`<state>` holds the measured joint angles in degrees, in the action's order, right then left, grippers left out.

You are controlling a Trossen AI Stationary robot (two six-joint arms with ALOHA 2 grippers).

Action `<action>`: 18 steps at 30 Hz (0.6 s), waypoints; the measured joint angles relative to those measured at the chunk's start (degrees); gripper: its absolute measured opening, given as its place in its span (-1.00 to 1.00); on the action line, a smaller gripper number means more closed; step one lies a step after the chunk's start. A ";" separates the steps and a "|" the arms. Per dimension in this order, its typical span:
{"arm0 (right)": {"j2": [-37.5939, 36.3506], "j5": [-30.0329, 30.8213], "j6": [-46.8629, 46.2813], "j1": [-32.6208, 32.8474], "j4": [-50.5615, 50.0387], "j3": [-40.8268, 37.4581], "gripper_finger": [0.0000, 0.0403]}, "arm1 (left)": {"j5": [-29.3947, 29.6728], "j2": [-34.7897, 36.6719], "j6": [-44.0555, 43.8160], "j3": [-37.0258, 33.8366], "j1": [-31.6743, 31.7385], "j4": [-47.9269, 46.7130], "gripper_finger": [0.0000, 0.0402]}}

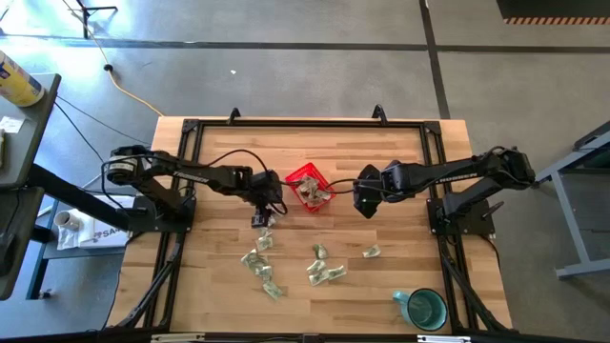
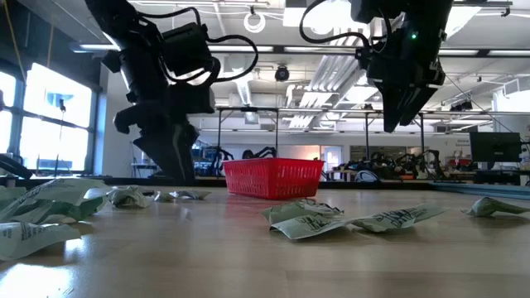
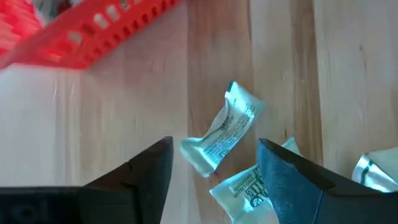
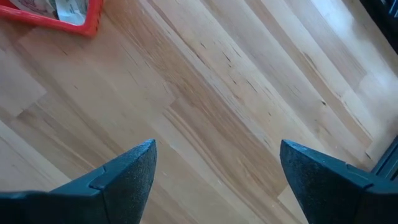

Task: Pick and place Stevia / Truvia into bins
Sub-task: Put the stevia packet into the red basket

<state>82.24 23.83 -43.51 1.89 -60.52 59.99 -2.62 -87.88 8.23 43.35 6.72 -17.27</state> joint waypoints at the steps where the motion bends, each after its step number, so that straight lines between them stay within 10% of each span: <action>1: 0.00 0.02 -0.08 0.00 -0.10 0.00 0.64 | -0.05 -0.58 1.02 0.03 0.00 0.80 0.33; 10: 0.00 0.00 -1.48 0.00 -0.25 0.00 0.64 | 1.07 -4.78 2.49 0.02 0.02 6.14 -0.03; 18: 0.00 0.31 -1.48 -0.02 -0.53 0.00 0.64 | 0.86 -5.54 0.17 0.17 -0.02 5.20 -0.73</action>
<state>82.24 24.14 -44.99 1.87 -61.06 59.99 -1.75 -93.42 8.40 43.53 6.71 -12.06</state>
